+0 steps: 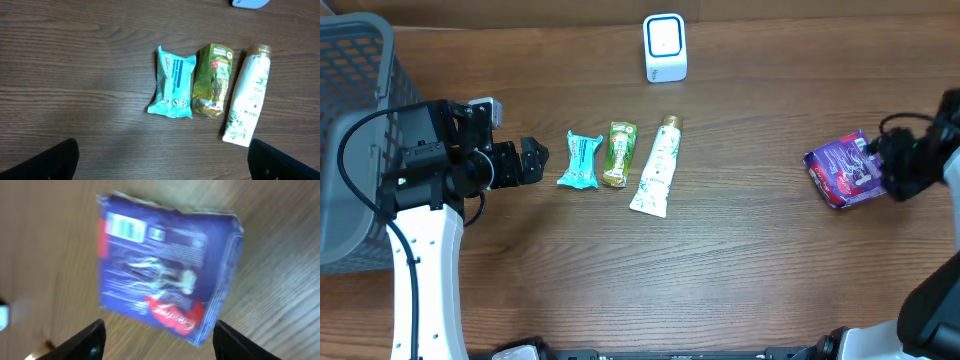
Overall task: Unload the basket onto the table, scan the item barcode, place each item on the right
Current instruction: 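Release the purple packet and reach right gripper toward the white tube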
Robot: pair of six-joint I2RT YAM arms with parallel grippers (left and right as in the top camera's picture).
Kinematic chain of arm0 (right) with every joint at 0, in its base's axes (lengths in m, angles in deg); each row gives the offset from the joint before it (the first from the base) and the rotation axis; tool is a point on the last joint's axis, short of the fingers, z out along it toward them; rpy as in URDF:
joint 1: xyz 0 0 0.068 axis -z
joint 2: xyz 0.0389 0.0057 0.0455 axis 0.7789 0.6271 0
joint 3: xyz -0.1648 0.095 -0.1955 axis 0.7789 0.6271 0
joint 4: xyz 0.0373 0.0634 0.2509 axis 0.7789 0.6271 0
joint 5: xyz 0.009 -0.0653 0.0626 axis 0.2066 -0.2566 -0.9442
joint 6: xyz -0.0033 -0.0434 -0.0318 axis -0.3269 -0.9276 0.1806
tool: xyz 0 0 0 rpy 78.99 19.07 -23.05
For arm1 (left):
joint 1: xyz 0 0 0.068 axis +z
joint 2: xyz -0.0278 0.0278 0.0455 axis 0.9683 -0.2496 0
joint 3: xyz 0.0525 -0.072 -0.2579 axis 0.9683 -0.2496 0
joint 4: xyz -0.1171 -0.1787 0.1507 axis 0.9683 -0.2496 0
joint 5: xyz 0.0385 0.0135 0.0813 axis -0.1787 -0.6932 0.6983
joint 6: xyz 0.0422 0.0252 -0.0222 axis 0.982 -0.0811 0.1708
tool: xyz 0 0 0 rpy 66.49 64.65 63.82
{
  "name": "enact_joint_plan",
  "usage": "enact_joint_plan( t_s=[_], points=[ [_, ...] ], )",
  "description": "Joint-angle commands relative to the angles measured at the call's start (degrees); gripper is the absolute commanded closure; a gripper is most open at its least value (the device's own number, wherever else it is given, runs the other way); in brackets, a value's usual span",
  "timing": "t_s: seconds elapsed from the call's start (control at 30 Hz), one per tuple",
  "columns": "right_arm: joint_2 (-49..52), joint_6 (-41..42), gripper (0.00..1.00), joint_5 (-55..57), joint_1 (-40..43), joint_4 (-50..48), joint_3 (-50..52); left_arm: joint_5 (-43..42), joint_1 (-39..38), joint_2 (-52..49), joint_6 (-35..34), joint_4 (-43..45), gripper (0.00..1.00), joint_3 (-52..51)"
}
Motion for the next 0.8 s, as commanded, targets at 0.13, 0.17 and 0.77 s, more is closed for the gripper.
enact_joint_plan(
  t_s=[0.13,0.17,0.77],
  points=[
    [-1.0,-7.1,0.3,-4.4,-10.2,3.6,-6.5,-0.7,-0.1,0.5,0.7,0.0,0.0,0.8],
    [-0.9,-7.0,0.3,-4.6,-12.9,3.1,-6.3,-0.7,-0.1,0.5,0.7,0.0,0.0,0.8],
    [18.5,-3.6,0.26,18.3,-54.7,-8.1,-19.9,-0.7,-0.1,0.5,0.7,0.0,0.0,0.8]
  ],
)
